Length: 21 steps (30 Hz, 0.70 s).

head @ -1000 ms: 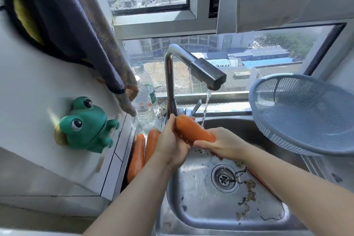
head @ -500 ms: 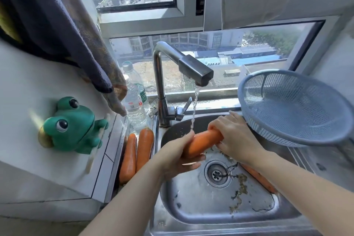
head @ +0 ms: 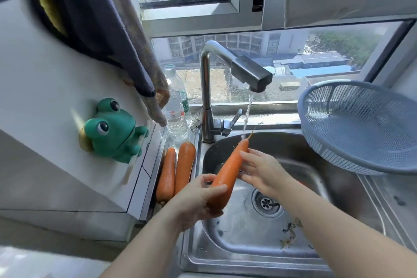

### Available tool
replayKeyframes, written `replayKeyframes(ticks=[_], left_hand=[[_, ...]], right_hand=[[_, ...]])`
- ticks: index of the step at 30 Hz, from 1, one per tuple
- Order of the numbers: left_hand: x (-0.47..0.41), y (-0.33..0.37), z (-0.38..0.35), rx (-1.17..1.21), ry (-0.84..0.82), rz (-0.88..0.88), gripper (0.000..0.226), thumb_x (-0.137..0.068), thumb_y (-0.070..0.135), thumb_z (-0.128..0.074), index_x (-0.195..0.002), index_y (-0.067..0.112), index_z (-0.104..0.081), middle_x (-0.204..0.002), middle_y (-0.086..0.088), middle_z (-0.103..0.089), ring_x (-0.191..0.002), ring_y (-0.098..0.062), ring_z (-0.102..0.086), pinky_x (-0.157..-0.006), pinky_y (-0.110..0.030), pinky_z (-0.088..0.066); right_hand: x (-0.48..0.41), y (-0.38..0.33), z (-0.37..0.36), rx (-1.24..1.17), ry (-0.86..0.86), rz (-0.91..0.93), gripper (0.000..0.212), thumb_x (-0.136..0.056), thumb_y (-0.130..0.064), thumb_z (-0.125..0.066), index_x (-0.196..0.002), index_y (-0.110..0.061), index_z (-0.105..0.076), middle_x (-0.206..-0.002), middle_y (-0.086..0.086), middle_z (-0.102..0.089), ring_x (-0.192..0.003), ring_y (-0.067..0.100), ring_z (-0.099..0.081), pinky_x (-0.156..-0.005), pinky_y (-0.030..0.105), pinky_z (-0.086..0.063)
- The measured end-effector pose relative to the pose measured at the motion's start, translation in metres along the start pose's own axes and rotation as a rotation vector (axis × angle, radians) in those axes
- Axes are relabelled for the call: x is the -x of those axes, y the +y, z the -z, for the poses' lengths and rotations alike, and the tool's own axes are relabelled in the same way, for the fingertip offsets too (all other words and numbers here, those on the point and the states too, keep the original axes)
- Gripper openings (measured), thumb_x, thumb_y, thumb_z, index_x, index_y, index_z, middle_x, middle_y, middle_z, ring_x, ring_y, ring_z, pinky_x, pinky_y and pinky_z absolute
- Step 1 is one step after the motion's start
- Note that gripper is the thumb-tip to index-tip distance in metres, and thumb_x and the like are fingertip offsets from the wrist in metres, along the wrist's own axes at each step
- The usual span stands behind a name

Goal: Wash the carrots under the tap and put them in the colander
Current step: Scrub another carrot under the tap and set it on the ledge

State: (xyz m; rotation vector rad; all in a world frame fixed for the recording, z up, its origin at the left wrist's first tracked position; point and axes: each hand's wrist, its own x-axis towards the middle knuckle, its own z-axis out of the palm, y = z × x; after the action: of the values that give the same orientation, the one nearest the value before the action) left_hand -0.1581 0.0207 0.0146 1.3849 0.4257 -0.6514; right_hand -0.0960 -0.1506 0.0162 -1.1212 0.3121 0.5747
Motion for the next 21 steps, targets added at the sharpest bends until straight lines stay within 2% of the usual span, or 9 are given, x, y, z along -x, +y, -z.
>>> replayKeyframes(ticks=[3,6,8,11,14,16,18,21], left_hand=[[0.003,-0.006,0.001,-0.138,-0.006,-0.022,0.05,-0.08,0.015,-0.075,-0.122,0.024,-0.05,-0.12,-0.008,-0.057,-0.104,-0.024,-0.061,-0.07,-0.03,-0.054],[0.007,-0.008,0.002,-0.267,-0.052,-0.008,0.062,-0.075,0.021,-0.079,-0.128,0.026,-0.048,-0.117,-0.006,-0.059,-0.103,-0.023,-0.063,-0.076,-0.029,-0.054],[0.009,-0.007,0.002,-0.293,-0.116,0.019,0.062,-0.074,0.027,-0.078,-0.128,0.024,-0.049,-0.117,-0.009,-0.061,-0.103,-0.024,-0.064,-0.08,-0.03,-0.054],[0.011,-0.004,0.001,-0.274,-0.183,0.031,0.056,-0.079,0.028,-0.074,-0.13,0.024,-0.049,-0.119,-0.011,-0.062,-0.107,-0.027,-0.065,-0.09,-0.037,-0.054],[0.01,-0.004,-0.006,-0.303,-0.182,-0.006,0.054,-0.08,0.026,-0.075,-0.127,0.024,-0.05,-0.117,-0.008,-0.064,-0.105,-0.025,-0.066,-0.096,-0.044,-0.052],[0.009,-0.001,-0.017,-0.383,-0.12,-0.064,0.051,-0.081,0.023,-0.075,-0.125,0.026,-0.049,-0.113,-0.005,-0.063,-0.101,-0.021,-0.066,-0.092,-0.038,-0.054],[0.007,0.004,-0.027,-0.491,-0.031,-0.124,0.055,-0.08,0.024,-0.075,-0.126,0.027,-0.046,-0.109,0.0,-0.06,-0.094,-0.015,-0.065,-0.082,-0.029,-0.056],[0.003,0.008,-0.038,-0.631,0.07,-0.232,0.06,-0.078,0.025,-0.077,-0.127,0.025,-0.042,-0.111,-0.001,-0.054,-0.087,-0.015,-0.063,-0.069,-0.025,-0.057]], right_hand=[[0.003,0.007,-0.009,-0.038,-0.01,0.007,0.017,-0.092,-0.002,-0.055,-0.107,-0.009,-0.059,-0.101,0.012,-0.065,-0.093,0.025,-0.063,-0.08,0.04,-0.054],[0.007,0.012,-0.012,-0.084,-0.035,-0.028,0.022,-0.092,0.003,-0.051,-0.11,-0.008,-0.058,-0.106,0.014,-0.066,-0.096,0.028,-0.062,-0.078,0.042,-0.054],[0.008,0.012,-0.01,-0.181,-0.055,-0.06,0.027,-0.091,0.005,-0.046,-0.113,-0.008,-0.056,-0.109,0.017,-0.066,-0.096,0.03,-0.064,-0.078,0.044,-0.053],[0.01,0.011,-0.005,-0.251,-0.072,-0.075,0.036,-0.089,0.002,-0.039,-0.12,-0.006,-0.056,-0.111,0.017,-0.068,-0.097,0.031,-0.064,-0.087,0.046,-0.05],[0.012,0.005,0.0,-0.27,-0.124,-0.061,0.041,-0.082,-0.001,-0.041,-0.118,-0.005,-0.058,-0.109,0.018,-0.068,-0.097,0.031,-0.063,-0.09,0.046,-0.049],[0.013,-0.002,0.001,-0.259,-0.137,-0.042,0.039,-0.08,-0.005,-0.044,-0.116,-0.004,-0.058,-0.108,0.018,-0.069,-0.096,0.031,-0.063,-0.09,0.045,-0.049],[0.013,-0.008,0.003,-0.207,-0.101,-0.019,0.029,-0.089,-0.009,-0.045,-0.115,-0.004,-0.058,-0.107,0.017,-0.067,-0.096,0.029,-0.063,-0.089,0.043,-0.049],[0.015,-0.012,0.01,-0.036,0.031,0.027,0.031,-0.09,-0.017,-0.056,-0.118,-0.003,-0.056,-0.097,0.011,-0.059,-0.087,0.021,-0.059,-0.074,0.034,-0.05]])
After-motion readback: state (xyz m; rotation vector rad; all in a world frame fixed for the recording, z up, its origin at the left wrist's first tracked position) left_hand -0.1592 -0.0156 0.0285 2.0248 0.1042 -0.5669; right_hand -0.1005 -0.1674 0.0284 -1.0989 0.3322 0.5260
